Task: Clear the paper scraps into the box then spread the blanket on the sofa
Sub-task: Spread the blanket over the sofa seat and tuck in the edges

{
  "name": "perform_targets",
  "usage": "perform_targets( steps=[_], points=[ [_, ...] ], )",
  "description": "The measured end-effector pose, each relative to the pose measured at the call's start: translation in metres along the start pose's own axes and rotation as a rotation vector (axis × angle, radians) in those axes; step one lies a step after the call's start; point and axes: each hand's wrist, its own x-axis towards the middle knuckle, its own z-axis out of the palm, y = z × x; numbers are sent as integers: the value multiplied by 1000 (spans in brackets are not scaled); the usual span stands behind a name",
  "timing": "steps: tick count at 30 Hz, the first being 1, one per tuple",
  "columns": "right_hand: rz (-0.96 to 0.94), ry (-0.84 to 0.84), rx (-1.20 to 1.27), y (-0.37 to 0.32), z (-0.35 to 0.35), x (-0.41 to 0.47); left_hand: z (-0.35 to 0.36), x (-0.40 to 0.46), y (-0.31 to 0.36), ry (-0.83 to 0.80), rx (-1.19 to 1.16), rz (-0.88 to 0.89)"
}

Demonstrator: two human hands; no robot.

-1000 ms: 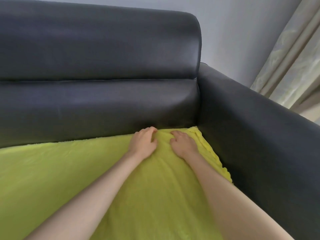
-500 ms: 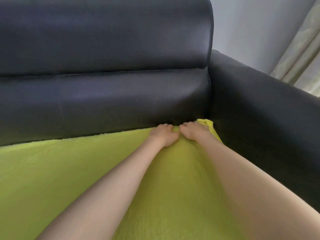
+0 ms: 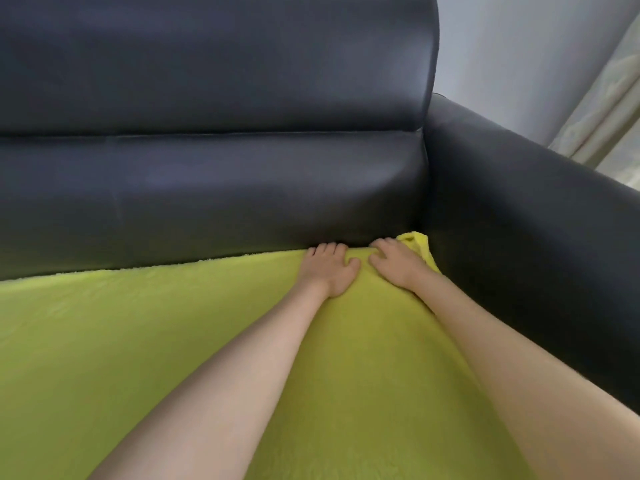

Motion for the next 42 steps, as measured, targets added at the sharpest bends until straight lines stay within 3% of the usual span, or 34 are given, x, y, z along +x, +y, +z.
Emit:
perform_targets(
  steps=[4, 12, 15, 19, 22, 29, 33, 37, 42],
  points=[
    [45, 343, -99, 9, -3, -30, -1, -1, 0, 22, -19, 4],
    [218, 390, -397, -12, 9, -29, 0, -2, 2, 36, -13, -3],
    [231, 316, -450, -13, 3, -28, 0, -2, 2, 45, -18, -4],
    [340, 92, -217, -15, -10, -23, -1, -3, 3, 38, -11, -4],
    [468, 27, -114, -19, -14, -10, -2, -4, 4, 30, 1, -3],
    [504, -102, -394, -35, -19, 23, -4, -3, 3, 15, -22, -10],
    [516, -98, -419, -33, -17, 30, -3, -1, 1, 17, -28, -6],
    [501, -61, -263, -27, -3, 22, -2, -3, 0, 43, -36, -1],
    [445, 176, 310, -12, -8, -15, 0, -4, 0, 73, -44, 3]
  ],
)
